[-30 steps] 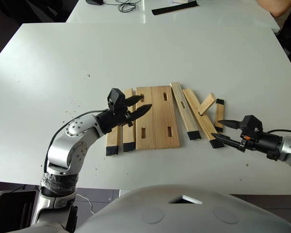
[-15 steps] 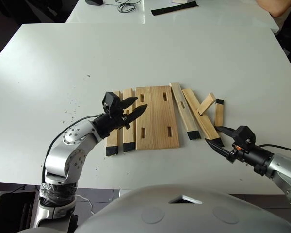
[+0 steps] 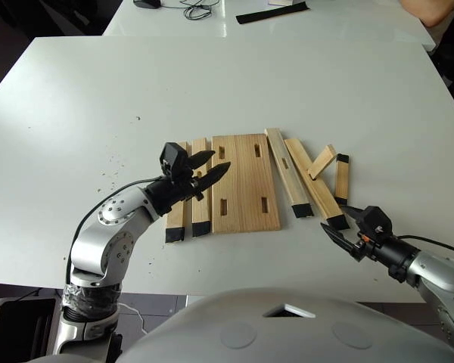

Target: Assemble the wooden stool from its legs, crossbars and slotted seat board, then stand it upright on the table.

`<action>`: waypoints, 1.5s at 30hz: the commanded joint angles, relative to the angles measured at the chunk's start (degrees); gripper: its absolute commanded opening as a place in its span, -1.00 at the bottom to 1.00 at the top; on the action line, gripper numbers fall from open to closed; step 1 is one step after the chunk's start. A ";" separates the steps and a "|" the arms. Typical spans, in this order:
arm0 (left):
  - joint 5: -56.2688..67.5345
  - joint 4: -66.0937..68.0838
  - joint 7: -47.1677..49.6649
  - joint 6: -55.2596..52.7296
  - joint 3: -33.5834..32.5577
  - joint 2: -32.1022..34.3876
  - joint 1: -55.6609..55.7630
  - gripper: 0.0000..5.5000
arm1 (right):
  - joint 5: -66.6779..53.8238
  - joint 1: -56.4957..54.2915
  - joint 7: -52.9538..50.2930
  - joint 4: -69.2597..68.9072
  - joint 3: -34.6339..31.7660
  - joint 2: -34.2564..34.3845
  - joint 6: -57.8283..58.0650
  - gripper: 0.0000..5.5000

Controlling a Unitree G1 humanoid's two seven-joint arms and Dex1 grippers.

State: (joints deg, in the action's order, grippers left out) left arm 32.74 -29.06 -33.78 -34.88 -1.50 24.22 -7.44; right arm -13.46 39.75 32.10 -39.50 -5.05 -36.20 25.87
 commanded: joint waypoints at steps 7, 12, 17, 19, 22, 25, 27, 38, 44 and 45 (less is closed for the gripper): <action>0.59 0.20 0.52 -0.36 -0.32 -0.02 0.86 -0.02 | 0.83 -0.27 -2.03 2.94 0.39 3.89 -2.36 0.16; 0.58 0.17 0.47 -0.33 -0.34 0.02 0.82 -0.02 | -1.56 -1.75 -1.86 1.78 -1.49 5.12 -1.53 0.16; 0.50 -0.03 0.70 -0.24 -0.31 -0.15 0.59 -0.02 | -2.29 -2.24 -1.50 2.07 -2.45 4.73 -1.04 0.16; 0.52 0.00 0.67 -0.28 -0.26 -0.15 0.71 -0.02 | -1.79 -1.78 -1.48 2.81 -2.29 4.85 -1.43 0.16; 0.54 0.13 0.50 -0.34 -0.19 -0.05 0.90 -0.02 | -1.13 -0.85 -1.57 3.57 -1.22 5.26 -1.87 0.16; 0.52 0.35 0.34 -0.38 -0.09 0.03 1.20 -0.02 | 0.09 -0.26 -1.81 4.86 -0.03 5.63 -2.85 0.16; 0.53 0.48 0.24 -0.47 0.03 0.06 1.49 -0.02 | 0.83 -0.11 -2.16 5.80 0.71 6.04 -3.19 0.16; 0.62 1.10 -0.32 -1.15 0.82 0.35 2.98 -0.02 | 2.73 -2.26 -4.69 8.52 3.89 9.29 -3.57 0.16; 0.75 0.96 -0.35 -1.47 1.06 0.41 3.15 -0.02 | 3.06 -4.01 -5.53 9.78 4.00 9.95 -3.40 0.16; 0.71 1.01 -0.39 -1.46 1.16 0.41 3.21 -0.02 | 3.18 -4.37 -5.77 9.92 4.23 10.11 -3.26 0.16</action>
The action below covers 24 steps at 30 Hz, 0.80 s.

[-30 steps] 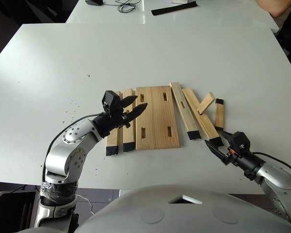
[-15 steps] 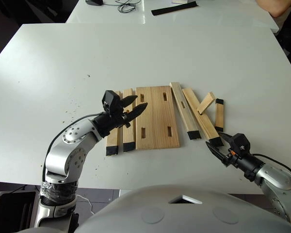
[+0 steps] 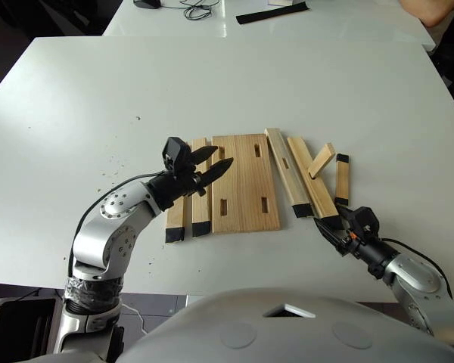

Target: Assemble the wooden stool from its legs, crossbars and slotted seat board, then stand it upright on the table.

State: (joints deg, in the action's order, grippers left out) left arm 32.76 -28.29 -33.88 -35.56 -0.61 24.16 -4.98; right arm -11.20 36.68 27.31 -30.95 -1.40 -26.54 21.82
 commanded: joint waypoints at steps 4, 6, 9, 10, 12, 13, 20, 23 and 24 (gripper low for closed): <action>0.68 0.52 -0.48 -0.97 0.80 0.44 1.48 -0.02 | 1.29 -0.85 -1.68 1.99 1.16 1.21 0.20 0.16; 0.70 0.63 -0.49 -1.10 0.93 0.44 1.76 -0.02 | 1.39 -0.76 -1.76 2.74 1.33 1.48 -0.18 0.16; 0.71 0.89 -0.56 -1.22 1.03 0.47 2.08 -0.02 | 1.62 -1.52 -2.04 3.97 1.89 2.02 -0.49 0.16; 0.70 1.02 -0.64 -1.23 1.10 0.48 2.21 -0.02 | 1.73 -1.89 -2.18 4.45 2.09 2.26 -0.62 0.16; 0.67 1.15 -0.74 -1.31 1.25 0.44 2.44 -0.02 | 1.81 -2.87 -2.50 5.83 2.25 2.76 -1.02 0.16; 0.64 1.20 -0.75 -1.34 1.29 0.40 2.51 -0.02 | 1.86 -3.35 -2.71 6.46 2.33 2.98 -1.21 0.16; 0.61 1.93 -1.17 -1.45 1.67 0.41 3.33 -0.02 | 2.30 -5.27 -4.74 9.05 2.94 5.29 -2.46 -0.05; 0.55 2.03 -1.25 -1.52 1.67 0.35 3.40 -0.02 | 2.44 -5.19 -5.16 9.46 3.08 5.68 -2.98 -0.23; 0.52 2.03 -1.26 -1.53 1.68 0.32 3.40 -0.02 | 2.46 -5.17 -5.33 9.54 3.12 5.74 -3.10 -0.25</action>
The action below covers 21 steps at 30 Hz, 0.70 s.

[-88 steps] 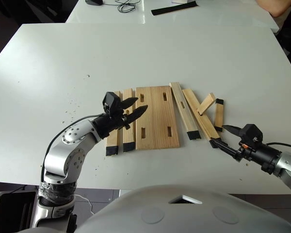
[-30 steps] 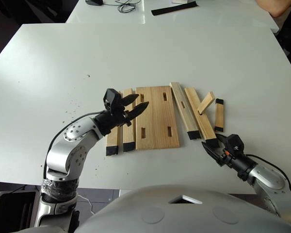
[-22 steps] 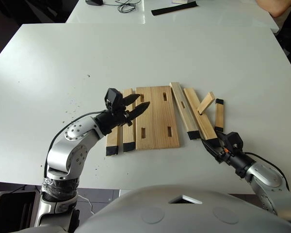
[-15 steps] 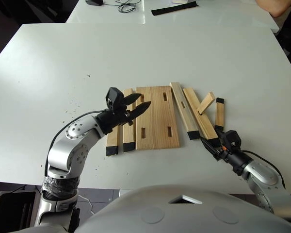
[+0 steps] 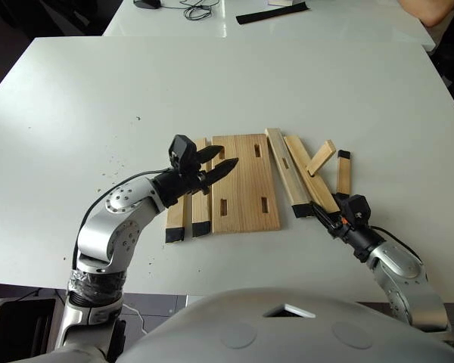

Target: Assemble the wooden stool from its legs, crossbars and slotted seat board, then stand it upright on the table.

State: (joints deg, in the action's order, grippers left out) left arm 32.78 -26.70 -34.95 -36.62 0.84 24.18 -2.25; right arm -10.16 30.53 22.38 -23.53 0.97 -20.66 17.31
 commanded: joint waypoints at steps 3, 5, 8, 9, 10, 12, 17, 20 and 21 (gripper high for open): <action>0.45 0.32 -0.01 -0.47 0.19 0.14 0.46 -0.02 | 1.54 0.91 -0.81 2.27 0.72 -0.09 1.16 -0.25; 0.40 0.32 0.16 -0.42 0.18 0.00 0.41 -0.02 | 1.59 0.62 -0.94 2.33 0.65 -0.13 1.11 -0.25; 0.21 0.85 0.66 -0.30 -0.10 -0.37 0.72 -0.02 | 1.01 -0.18 -0.99 1.28 0.24 -0.16 1.29 -0.25; 0.13 1.18 0.93 -0.28 -0.35 -0.48 1.01 -0.02 | 0.56 -0.59 -1.03 0.55 -0.15 -0.13 1.45 -0.25; 0.01 1.57 1.22 -0.23 -0.65 -0.57 1.39 -0.02 | 0.35 -1.01 -1.18 -0.16 -0.52 -0.19 1.72 -0.25; -0.60 2.56 2.29 0.20 -1.51 -0.73 2.46 -0.02 | 0.06 -2.23 -1.56 -1.80 -1.44 -0.34 2.47 -0.25; -2.84 4.30 5.80 0.20 -2.80 -0.58 6.19 -0.02 | -3.22 -6.81 -1.59 -7.38 -4.56 -0.47 6.15 -0.25; -2.54 4.58 7.03 0.88 -3.99 -1.34 7.36 -0.02 | -6.88 -10.49 -0.85 -10.12 -6.69 -0.35 8.01 -0.25; -1.97 4.51 7.44 0.71 -4.56 -1.72 7.65 -0.02 | -8.07 -11.62 -0.47 -10.79 -7.34 -0.54 8.55 -0.25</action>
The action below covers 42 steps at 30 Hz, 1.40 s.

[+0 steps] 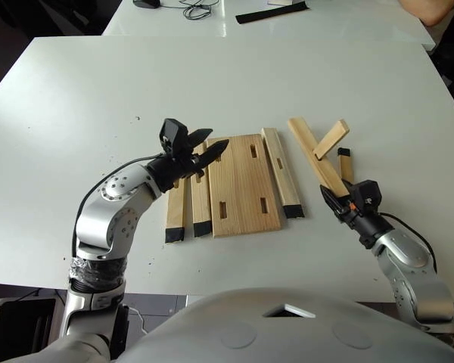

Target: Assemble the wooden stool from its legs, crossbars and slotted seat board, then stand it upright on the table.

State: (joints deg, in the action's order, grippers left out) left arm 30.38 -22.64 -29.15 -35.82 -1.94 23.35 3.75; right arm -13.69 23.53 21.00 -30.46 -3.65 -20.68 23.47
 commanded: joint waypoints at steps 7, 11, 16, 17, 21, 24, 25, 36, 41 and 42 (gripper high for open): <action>18.60 -3.52 -1.03 -7.86 -8.69 -1.22 8.33 -0.02 | -27.21 -15.74 11.12 -8.47 -12.42 -9.05 11.63 -0.25; 33.67 -6.96 -1.15 -13.67 -11.31 0.84 12.04 0.12 | -41.43 -21.33 16.65 -5.17 -18.10 -15.68 17.64 -0.25; 44.10 -7.52 -4.10 -16.58 -11.50 4.13 11.75 0.31 | -54.75 -26.92 23.58 2.19 -19.90 -21.75 24.30 -0.25; 45.72 -7.30 -4.61 -16.72 -11.31 4.41 11.56 0.31 | -56.81 -28.33 24.88 4.28 -19.82 -22.81 25.64 -0.25; 47.56 -5.87 -3.40 -16.03 -10.01 3.82 12.19 0.31 | -61.91 -34.30 29.24 9.73 -19.05 -26.06 29.56 -0.25; 49.00 -4.96 -1.42 -15.43 -8.95 2.45 13.48 0.31 | -62.78 -36.58 30.91 10.03 -17.41 -26.67 30.74 -0.25; 49.12 -4.57 -0.78 -15.25 -8.45 1.95 14.10 0.31 | -62.98 -36.97 31.03 9.85 -16.81 -26.53 31.01 -0.25; 51.74 -5.76 1.01 -14.81 -4.28 0.31 17.89 0.31 | -57.63 -33.32 36.03 5.33 -11.73 -26.67 29.43 -0.25; 52.57 -6.03 1.00 -14.71 -3.74 0.89 17.83 0.31 | -57.30 -33.27 36.85 4.96 -11.52 -26.79 29.41 -0.25; 52.69 -6.03 1.06 -14.69 -3.69 0.93 17.83 0.31 | -57.36 -33.20 37.09 4.83 -11.53 -26.89 29.47 -0.25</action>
State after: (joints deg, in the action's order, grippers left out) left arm 82.25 -28.20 -28.68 -50.52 -6.16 23.70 20.82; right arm -71.47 -9.63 57.25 -24.55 -15.39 -46.82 53.26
